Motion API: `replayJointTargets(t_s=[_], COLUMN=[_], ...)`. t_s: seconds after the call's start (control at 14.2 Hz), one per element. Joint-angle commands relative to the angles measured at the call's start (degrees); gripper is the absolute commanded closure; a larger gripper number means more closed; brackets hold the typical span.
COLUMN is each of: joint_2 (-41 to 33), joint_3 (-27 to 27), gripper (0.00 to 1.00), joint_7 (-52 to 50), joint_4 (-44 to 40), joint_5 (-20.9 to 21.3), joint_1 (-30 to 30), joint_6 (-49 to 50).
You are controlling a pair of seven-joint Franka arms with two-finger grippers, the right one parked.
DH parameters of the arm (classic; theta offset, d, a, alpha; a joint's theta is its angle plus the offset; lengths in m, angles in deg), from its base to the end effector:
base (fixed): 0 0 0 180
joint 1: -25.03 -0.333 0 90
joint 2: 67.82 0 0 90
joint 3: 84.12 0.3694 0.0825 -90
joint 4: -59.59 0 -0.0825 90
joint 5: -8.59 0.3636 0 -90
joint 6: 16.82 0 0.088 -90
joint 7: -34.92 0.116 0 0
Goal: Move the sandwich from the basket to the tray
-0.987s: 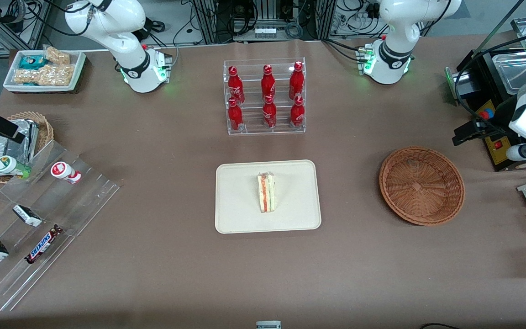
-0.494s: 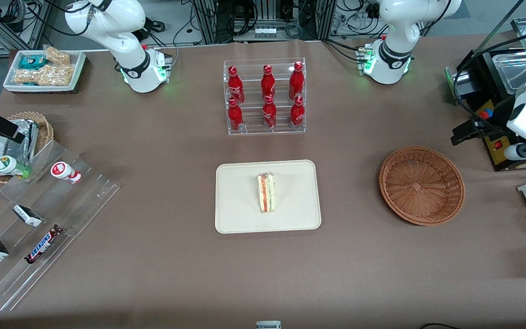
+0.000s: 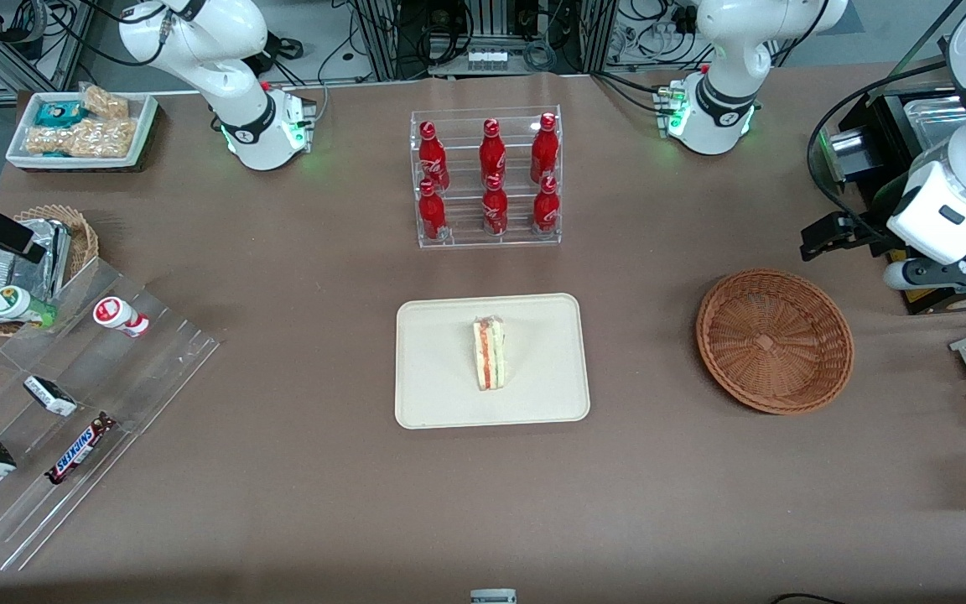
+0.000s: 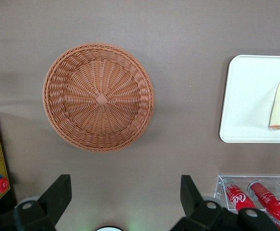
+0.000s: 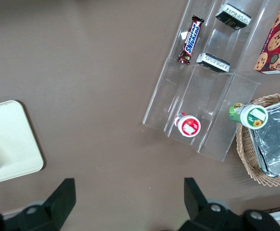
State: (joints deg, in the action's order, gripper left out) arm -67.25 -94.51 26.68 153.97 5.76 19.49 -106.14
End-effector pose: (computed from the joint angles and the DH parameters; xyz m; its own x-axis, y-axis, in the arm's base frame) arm 0.5293 -0.0502 0.6285 0.9928 0.0587 -0.1042 0.0627 -0.9974 0.0364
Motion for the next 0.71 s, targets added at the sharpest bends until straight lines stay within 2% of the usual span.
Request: replayJointTargets(t_s=[0.0, 0.28, 0.49, 0.63], joint_2=[-0.66, -0.57, -0.66, -0.75], joint_3=[-0.24, 1.16, 7.66, 7.32], gripper=[0.00, 0.00, 0.00, 0.00], joint_7=[0.24, 0.77, 1.03, 1.04], joint_4=[0.28, 0.19, -0.07, -1.64], joint_5=[0.01, 0.10, 0.19, 2.37], joint_1=[0.44, 0.96, 6.58, 6.68], joint_6=[0.81, 0.28, 0.28, 0.20])
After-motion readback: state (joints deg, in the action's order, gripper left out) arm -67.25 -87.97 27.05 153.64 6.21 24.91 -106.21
